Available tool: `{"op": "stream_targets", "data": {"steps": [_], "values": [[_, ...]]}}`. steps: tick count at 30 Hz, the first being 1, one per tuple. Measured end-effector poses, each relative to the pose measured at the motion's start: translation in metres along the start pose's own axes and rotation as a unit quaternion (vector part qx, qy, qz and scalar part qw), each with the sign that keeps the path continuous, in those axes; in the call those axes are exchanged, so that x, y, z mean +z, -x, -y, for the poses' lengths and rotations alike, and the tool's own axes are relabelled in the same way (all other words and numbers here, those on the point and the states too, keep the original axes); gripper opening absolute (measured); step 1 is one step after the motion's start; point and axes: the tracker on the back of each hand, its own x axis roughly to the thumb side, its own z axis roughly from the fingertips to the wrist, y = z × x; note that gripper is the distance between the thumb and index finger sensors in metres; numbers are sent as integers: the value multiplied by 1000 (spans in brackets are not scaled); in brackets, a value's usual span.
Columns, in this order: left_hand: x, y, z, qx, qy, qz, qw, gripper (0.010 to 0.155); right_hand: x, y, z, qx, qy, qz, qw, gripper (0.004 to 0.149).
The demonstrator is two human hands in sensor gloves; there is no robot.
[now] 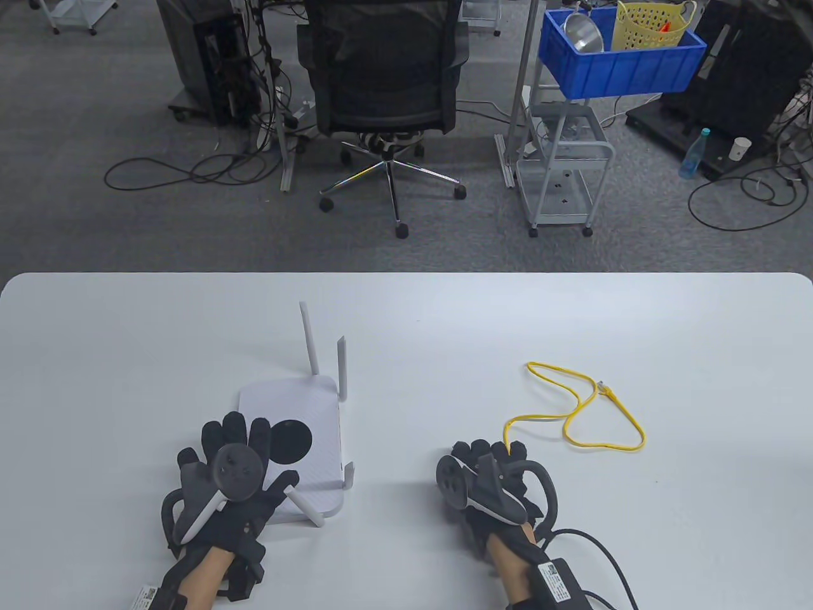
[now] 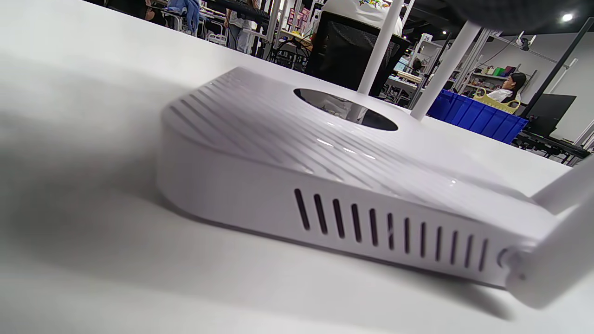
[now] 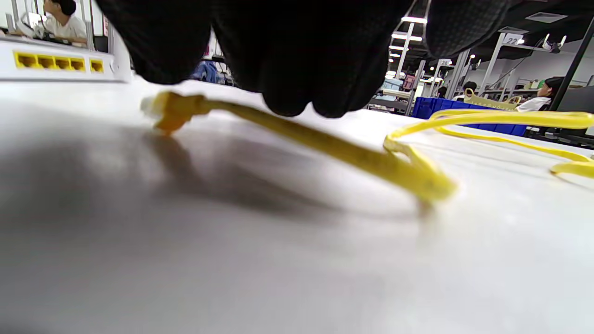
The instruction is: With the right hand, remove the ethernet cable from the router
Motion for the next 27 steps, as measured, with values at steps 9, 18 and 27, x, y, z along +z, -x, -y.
{"op": "stream_targets", "data": {"steps": [9, 18, 27], "values": [[0, -1, -1, 0, -5, 4, 1000, 86, 9, 2, 21, -49, 40, 18, 998, 87], [0, 0, -1, 4, -4, 3, 1000, 86, 9, 0, 20, -45, 30, 23, 998, 91], [0, 0, 0, 1, 1, 2, 1000, 86, 8, -3, 17, -41, 9, 23, 999, 92]]}}
